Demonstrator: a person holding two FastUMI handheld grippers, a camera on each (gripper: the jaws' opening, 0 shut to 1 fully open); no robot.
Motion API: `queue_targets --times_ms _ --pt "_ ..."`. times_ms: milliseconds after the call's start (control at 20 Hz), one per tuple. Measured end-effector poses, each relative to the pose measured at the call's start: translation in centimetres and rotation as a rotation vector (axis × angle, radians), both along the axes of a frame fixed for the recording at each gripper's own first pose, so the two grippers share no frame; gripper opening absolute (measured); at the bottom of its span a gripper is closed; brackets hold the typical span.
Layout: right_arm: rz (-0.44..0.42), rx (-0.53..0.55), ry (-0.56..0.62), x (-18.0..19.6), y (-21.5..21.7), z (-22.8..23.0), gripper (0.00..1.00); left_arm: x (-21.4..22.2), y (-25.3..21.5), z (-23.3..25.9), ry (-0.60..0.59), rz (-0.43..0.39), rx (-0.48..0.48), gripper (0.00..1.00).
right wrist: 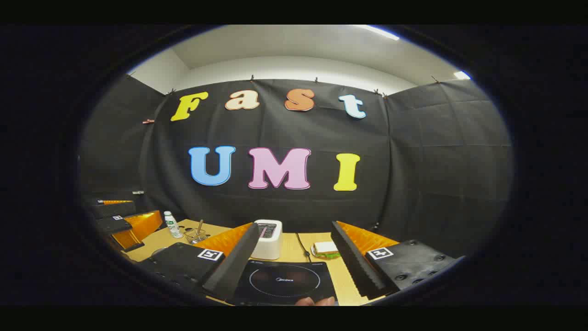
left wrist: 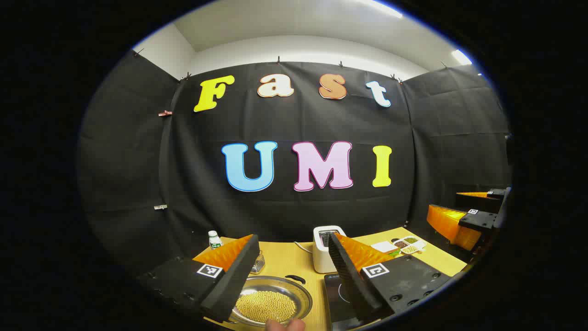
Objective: First push the handle of the pot to place it horizontally, then grasp the pot with both hands and set it on the induction cooktop.
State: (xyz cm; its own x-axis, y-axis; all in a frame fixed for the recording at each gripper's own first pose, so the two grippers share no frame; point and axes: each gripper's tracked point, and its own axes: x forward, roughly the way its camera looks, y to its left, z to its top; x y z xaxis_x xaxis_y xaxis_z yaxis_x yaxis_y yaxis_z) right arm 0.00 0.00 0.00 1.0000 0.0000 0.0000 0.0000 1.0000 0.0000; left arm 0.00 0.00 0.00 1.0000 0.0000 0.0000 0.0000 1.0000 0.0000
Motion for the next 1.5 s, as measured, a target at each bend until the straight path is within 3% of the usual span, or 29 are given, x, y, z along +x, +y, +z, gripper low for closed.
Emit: queue_targets --times_ms 1300,1350,1500 --pt "-0.028 -0.014 -0.012 -2.4 -0.2 0.5 0.96 -2.2 0.9 0.1 -0.018 -0.012 -0.006 0.92" --pt "-0.028 -0.016 -0.012 -2.5 -0.1 0.4 0.96 -2.2 0.5 -0.2 -0.008 -0.034 -0.006 0.81" --pt "-0.031 -0.031 -0.018 -2.7 -0.1 0.6 0.98 -2.3 -0.5 -1.2 0.036 -0.097 0.011 0.33"
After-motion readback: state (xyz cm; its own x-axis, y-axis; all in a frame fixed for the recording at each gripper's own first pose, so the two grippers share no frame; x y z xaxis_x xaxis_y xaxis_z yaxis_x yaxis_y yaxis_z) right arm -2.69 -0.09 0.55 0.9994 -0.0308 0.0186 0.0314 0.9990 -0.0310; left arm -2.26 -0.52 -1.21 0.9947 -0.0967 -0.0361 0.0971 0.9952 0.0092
